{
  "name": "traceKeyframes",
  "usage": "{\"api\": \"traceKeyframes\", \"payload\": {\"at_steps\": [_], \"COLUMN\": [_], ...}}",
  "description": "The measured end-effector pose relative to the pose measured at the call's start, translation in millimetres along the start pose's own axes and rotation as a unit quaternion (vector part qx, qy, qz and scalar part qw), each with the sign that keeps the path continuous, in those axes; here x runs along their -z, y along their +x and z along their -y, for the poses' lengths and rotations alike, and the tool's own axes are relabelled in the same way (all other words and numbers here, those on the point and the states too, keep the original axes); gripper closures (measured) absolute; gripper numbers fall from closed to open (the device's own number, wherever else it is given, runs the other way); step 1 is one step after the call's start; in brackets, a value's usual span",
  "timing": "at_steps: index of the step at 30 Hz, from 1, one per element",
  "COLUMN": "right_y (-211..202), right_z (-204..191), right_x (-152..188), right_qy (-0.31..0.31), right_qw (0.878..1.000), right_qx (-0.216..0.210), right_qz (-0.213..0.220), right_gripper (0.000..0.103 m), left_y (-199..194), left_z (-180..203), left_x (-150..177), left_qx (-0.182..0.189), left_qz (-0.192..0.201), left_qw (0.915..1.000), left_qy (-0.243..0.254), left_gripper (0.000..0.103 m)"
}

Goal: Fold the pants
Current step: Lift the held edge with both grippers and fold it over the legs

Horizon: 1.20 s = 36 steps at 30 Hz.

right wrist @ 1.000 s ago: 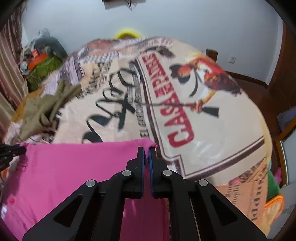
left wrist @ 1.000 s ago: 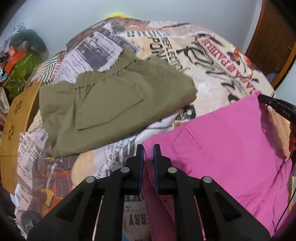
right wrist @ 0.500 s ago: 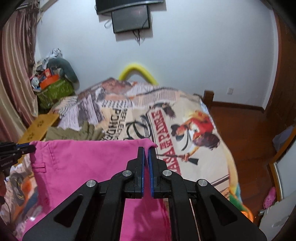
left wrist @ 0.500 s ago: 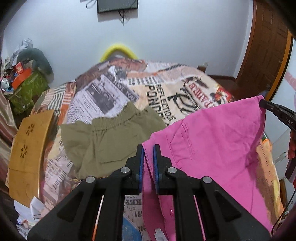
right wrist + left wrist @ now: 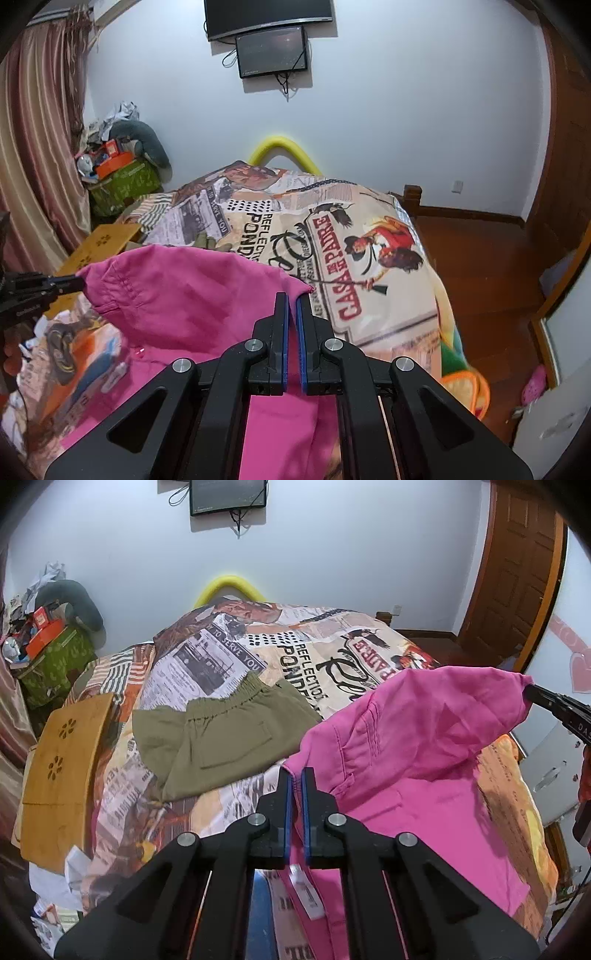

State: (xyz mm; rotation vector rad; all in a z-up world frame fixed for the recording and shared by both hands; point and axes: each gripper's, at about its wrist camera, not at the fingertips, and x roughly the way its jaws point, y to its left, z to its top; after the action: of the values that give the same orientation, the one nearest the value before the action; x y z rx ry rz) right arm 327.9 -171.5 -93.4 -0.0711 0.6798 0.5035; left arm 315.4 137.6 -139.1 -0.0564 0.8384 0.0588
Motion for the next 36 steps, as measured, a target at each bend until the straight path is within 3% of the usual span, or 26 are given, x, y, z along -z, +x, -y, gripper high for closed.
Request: {"api": "traceKeyframes", "payload": {"at_steps": [15,25,29,36], "right_y": [-55,-66,-67,-79], "right_z": [-12,-15,-14,-8], "right_x": [70,133,158,180], "right_qy": [0.026,0.016,0.012,0.023], "right_qw": [1.0,0.997,0.996,0.993], "right_qx": [0.002,0.018,0.037,0.053], "right_qz": [-0.011,-0.067,-0.085,-0.107], "right_gripper": [0.099,0.099,0.099,0.099], "left_y": [-43,-38,-37,-56], "left_z": [11,24,20,5], "left_x": [81,149,169,179], "left_qx": [-0.013,-0.006,-0.015,-0.022], "left_qz": [-0.008,-0.068,-0.09,-0.084], "left_qw": [0.9994,0.996,0.995,0.9962], "left_qy": [0.031,0.057,0.039,0.007], "left_gripper": [0.099,0.099,0.099,0.099]}}
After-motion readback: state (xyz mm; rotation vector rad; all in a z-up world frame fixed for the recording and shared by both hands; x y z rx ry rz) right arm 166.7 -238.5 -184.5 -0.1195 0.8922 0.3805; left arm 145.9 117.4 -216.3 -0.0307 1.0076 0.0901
